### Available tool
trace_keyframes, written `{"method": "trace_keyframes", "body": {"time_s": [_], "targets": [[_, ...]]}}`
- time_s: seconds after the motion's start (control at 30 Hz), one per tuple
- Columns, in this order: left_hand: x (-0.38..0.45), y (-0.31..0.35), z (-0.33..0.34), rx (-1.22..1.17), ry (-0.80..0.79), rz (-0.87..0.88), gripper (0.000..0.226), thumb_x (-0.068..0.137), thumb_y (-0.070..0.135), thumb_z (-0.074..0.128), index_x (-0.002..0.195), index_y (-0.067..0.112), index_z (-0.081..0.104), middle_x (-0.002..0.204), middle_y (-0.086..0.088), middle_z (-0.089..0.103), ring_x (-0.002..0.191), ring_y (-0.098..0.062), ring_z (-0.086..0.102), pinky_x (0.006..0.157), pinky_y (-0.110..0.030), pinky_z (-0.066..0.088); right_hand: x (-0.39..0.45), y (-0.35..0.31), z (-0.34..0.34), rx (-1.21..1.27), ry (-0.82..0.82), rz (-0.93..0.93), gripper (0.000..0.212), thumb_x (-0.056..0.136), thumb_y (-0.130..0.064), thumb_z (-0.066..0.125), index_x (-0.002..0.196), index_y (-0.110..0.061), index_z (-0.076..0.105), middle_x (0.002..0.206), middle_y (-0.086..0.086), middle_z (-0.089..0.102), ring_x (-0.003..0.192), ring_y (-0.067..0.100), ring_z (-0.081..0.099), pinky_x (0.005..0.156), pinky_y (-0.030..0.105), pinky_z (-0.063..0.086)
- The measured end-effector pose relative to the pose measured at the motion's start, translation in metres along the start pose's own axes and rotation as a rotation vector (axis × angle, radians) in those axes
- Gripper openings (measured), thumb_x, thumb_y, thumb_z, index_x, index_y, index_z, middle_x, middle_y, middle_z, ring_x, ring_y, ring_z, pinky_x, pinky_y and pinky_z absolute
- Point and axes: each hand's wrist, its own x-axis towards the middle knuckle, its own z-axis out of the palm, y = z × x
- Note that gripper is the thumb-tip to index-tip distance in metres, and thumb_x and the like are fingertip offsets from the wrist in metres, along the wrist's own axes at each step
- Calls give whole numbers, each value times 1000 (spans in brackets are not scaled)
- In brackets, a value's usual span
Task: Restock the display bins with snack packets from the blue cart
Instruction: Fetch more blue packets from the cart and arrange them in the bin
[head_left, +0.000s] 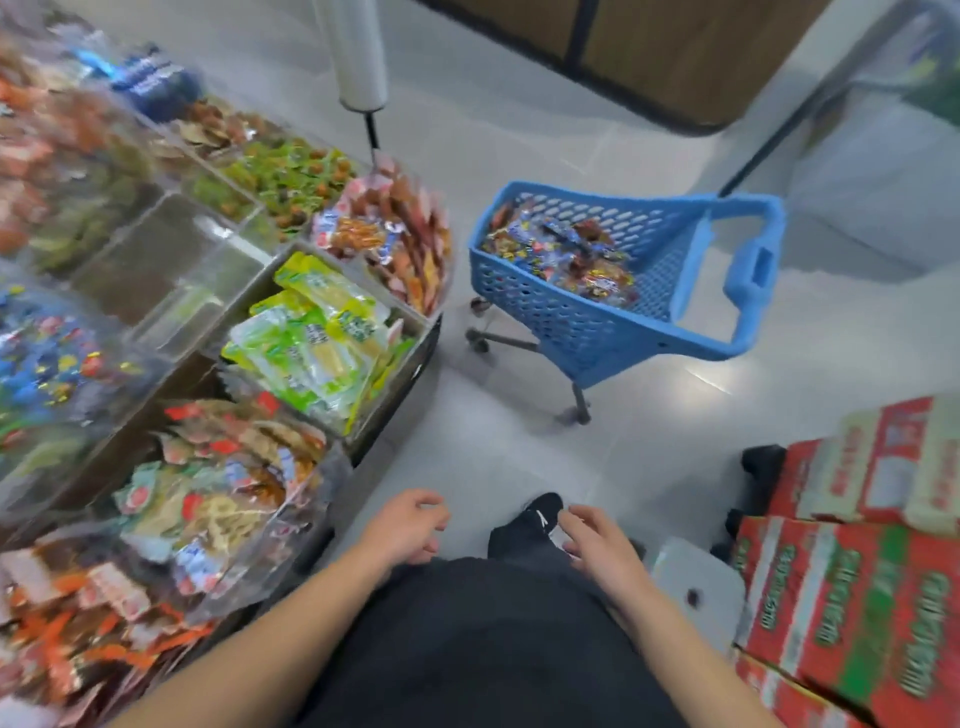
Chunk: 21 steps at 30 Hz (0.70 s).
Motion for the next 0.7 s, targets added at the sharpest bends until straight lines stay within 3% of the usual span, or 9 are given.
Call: {"method": "trace_keyframes", "body": {"time_s": [0.13,0.37,0.7], "targets": [[19,47,34,81,-23,14,36,96,17,57,132,12,55,97,-4,65,64,-18,58,55,-25,51,21,-11,-44,97,28,5,34,82,-48,63,114,-34,59,111,-14,64,102,9,63,101,37,48],[40,135,91,51,3,75,25,98,16,54,122,17,58,102,-8,68,73,-23,63,75,-36,57,74,-46,-119,111,44,-46,39,91,-45,59,126,-28,56,122,-7,62,110,13,61,105,42,45],[88,253,109,-4,-27,161,22,101,22,51,121,23,60,102,-5,72,67,-16,67,60,-29,56,128,-131,-160,214,36,-100,25,92,-37,58,115,-27,60,110,-8,66,98,9,67,95,34,53]]}}
